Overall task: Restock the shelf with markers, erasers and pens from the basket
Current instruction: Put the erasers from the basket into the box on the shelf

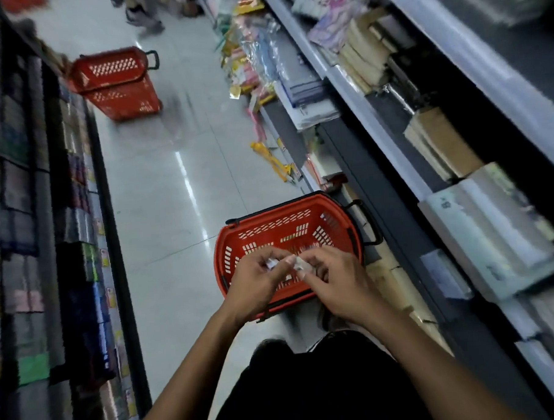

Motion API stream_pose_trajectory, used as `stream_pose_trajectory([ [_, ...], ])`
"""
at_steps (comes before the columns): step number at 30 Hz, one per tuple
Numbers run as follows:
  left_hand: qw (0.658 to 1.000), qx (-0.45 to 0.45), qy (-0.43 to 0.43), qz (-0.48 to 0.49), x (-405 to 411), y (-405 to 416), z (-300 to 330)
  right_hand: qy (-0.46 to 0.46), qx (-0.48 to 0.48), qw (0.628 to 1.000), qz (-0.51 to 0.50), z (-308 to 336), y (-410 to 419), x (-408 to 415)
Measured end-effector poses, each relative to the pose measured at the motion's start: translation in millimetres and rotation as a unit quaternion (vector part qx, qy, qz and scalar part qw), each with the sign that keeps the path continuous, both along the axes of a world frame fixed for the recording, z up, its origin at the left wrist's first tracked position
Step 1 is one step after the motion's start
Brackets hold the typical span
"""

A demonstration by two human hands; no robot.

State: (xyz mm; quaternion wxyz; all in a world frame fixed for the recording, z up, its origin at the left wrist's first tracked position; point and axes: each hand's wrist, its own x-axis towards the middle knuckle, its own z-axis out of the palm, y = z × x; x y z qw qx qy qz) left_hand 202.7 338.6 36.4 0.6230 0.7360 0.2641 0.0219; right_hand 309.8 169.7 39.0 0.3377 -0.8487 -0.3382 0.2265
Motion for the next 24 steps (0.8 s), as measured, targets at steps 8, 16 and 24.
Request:
stream_pose_trajectory([
  [8, 0.99, 0.083, 0.031, -0.112, -19, -39, 19, -0.044, -0.021, 0.98, -0.191, 8, -90, -85],
  [16, 0.952, 0.07, 0.018, -0.298, -35, -129, 39, -0.028, -0.034, 0.942, -0.332, 13, -196, -165],
  [24, 0.878, 0.035, 0.022, -0.476, -89, -286, 52, -0.052, -0.009, 0.873, -0.484, 29, -336, -296],
])
